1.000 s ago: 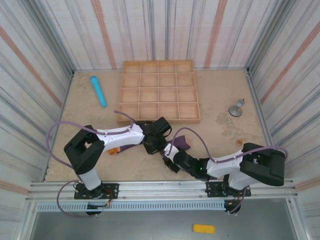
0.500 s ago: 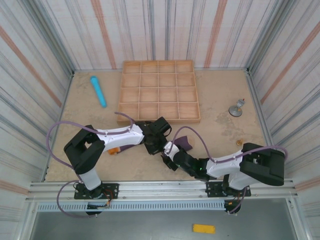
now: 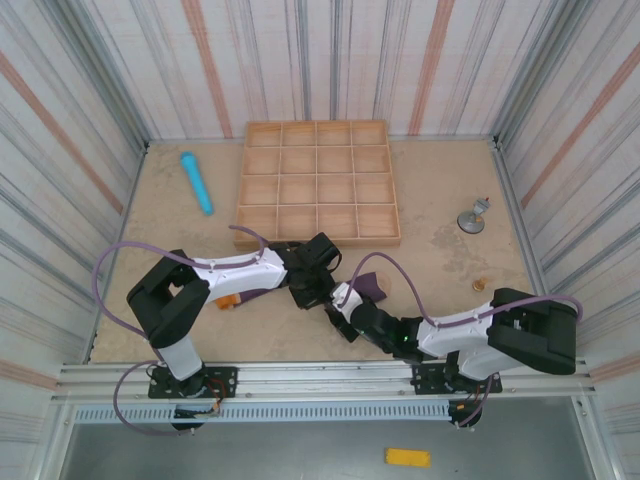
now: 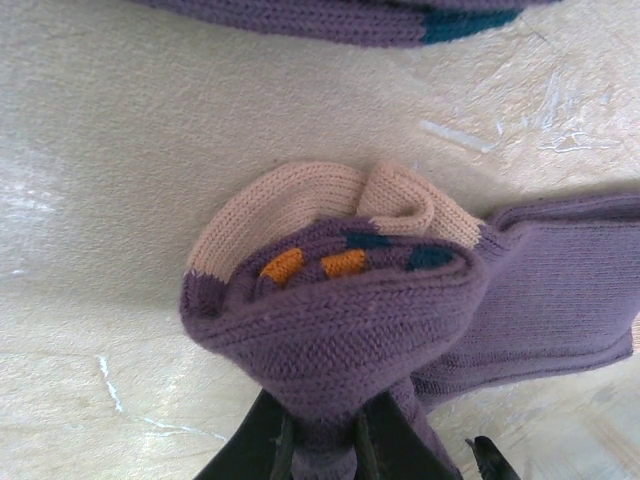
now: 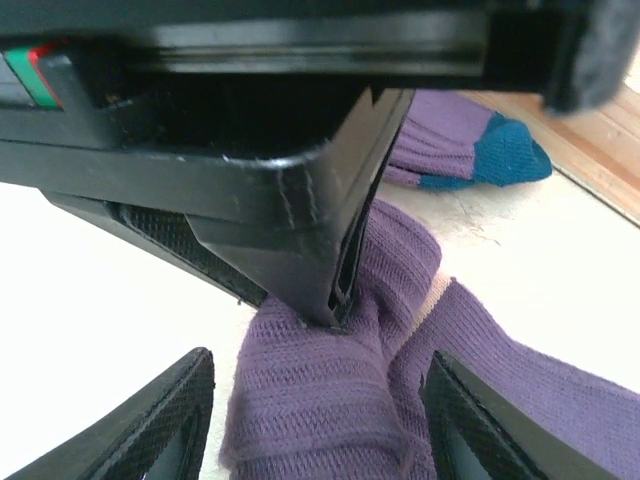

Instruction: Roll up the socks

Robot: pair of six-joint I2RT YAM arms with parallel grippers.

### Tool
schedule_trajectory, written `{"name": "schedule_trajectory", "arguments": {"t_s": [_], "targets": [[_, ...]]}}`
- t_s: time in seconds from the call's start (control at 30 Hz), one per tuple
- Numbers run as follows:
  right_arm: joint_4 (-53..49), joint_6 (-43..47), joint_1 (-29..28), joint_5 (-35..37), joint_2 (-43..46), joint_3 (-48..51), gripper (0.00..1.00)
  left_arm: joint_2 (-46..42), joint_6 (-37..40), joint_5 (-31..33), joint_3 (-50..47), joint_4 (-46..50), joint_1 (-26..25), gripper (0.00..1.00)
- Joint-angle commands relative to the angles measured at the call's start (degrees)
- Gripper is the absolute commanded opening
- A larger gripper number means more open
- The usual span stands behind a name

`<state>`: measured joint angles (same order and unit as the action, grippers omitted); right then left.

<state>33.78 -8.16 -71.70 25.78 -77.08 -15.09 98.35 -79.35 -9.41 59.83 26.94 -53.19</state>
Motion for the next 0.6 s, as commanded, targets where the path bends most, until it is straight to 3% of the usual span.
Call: {"name": "schedule_trajectory", "arguments": {"t_s": [0.0,0.27,0.47,0.57], "targets": [[-2.5,-2.9,0.1,1.3,0.8,0.7,0.58,0.0,0.9,1.0,-0.8,3.7,0.4,0.00],[-1.9,-5.0,0.4,-0.3,-1.7,-0.1,0.47,-0.1,0.8,1.1,-1.3,3.4,0.4,0.00],[-3.6,-8.6,0.6,-1.9,-3.3,-0.7,0.13,-0.9,0.8,1.5,-2.0,1.6,0.3,0.00],[-4.0,-11.5,0.9,-2.8,-3.2,-0.2,0.00,-1.8,0.8,2.1,-2.3,0.5,0.2,0.11]]}}
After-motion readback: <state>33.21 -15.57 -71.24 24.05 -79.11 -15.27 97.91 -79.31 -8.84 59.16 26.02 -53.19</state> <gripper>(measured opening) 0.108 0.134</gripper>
